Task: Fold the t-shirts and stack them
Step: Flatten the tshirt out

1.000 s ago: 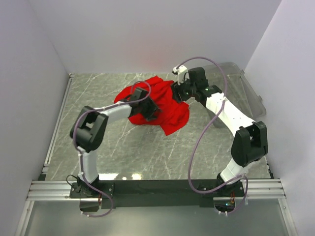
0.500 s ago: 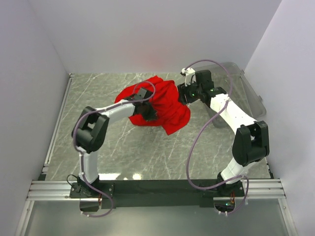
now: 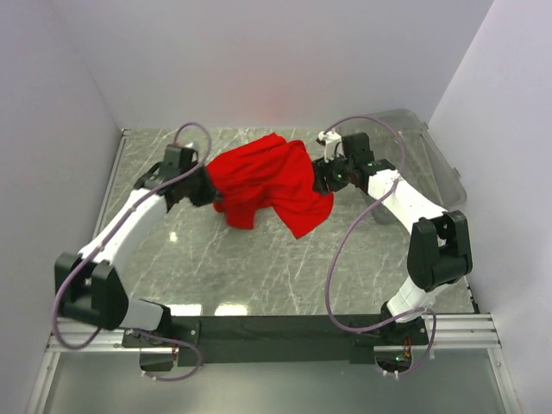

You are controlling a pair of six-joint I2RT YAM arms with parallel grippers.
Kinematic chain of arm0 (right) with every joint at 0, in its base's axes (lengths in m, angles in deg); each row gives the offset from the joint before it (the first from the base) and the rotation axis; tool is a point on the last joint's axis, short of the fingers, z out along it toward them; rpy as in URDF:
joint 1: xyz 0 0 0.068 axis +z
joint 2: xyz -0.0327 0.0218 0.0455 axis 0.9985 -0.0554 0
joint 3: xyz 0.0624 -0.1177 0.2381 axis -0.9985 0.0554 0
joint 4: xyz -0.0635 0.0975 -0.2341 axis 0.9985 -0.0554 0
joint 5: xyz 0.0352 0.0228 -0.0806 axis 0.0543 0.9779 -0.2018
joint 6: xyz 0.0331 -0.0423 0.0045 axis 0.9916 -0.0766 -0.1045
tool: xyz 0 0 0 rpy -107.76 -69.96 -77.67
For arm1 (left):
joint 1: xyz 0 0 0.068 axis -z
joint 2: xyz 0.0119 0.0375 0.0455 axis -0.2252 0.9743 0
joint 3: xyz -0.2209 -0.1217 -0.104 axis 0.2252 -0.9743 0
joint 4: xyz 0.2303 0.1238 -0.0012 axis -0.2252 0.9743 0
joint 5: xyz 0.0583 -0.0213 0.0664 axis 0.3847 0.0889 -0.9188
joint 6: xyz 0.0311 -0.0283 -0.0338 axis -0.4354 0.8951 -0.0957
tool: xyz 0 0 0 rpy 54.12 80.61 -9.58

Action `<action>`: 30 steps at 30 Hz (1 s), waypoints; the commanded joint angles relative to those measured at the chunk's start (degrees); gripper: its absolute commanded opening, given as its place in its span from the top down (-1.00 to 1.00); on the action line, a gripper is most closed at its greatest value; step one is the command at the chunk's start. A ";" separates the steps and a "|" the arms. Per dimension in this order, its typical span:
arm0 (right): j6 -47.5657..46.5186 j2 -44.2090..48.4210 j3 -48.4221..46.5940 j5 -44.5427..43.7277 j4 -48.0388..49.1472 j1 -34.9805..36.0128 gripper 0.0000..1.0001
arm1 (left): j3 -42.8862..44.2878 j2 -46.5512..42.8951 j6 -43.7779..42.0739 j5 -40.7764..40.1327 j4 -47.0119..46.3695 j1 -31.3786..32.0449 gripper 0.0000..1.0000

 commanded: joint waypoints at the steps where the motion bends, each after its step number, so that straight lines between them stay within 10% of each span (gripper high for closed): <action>1: 0.42 -0.39 -0.13 2.33 -1.26 -0.36 -0.21 | -5.79 -6.62 -4.09 0.91 7.38 -3.04 0.99; 10: 3.76 -6.98 -1.01 9.46 -6.79 3.49 -0.15 | -17.32 -15.86 2.86 0.37 4.49 -7.34 0.99; 30: -3.09 -13.14 -0.39 -7.76 -11.64 18.62 -0.02 | -12.14 -10.32 -1.89 0.38 4.84 -10.86 0.99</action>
